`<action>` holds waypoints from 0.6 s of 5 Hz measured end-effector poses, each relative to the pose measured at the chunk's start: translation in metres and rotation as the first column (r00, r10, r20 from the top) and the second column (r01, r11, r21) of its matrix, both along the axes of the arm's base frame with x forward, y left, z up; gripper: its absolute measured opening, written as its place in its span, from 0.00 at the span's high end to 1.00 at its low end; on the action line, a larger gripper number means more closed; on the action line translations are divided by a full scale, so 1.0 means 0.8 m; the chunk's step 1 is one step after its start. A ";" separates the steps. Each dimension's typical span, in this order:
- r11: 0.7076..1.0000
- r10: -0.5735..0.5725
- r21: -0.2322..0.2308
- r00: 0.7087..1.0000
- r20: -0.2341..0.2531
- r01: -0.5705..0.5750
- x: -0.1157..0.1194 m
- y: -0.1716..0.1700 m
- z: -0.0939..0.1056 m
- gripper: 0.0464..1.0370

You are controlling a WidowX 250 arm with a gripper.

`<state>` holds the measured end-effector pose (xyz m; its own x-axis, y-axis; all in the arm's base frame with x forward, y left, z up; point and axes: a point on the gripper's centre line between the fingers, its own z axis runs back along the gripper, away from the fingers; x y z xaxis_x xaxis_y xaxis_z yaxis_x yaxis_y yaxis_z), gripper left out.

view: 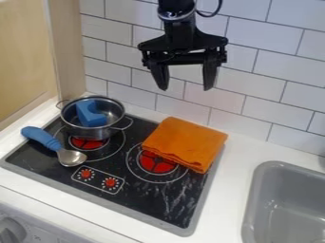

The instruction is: Put the blue object to the bottom right of the burner

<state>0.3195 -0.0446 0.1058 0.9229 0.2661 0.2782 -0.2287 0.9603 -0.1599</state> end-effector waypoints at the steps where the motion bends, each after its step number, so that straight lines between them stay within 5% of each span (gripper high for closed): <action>1: 1.000 0.005 0.007 0.998 -0.069 -0.004 -0.015 0.002 -0.021 0.04; 3: 0.960 0.278 -0.002 0.954 -0.114 -0.281 -0.016 0.082 -0.015 0.04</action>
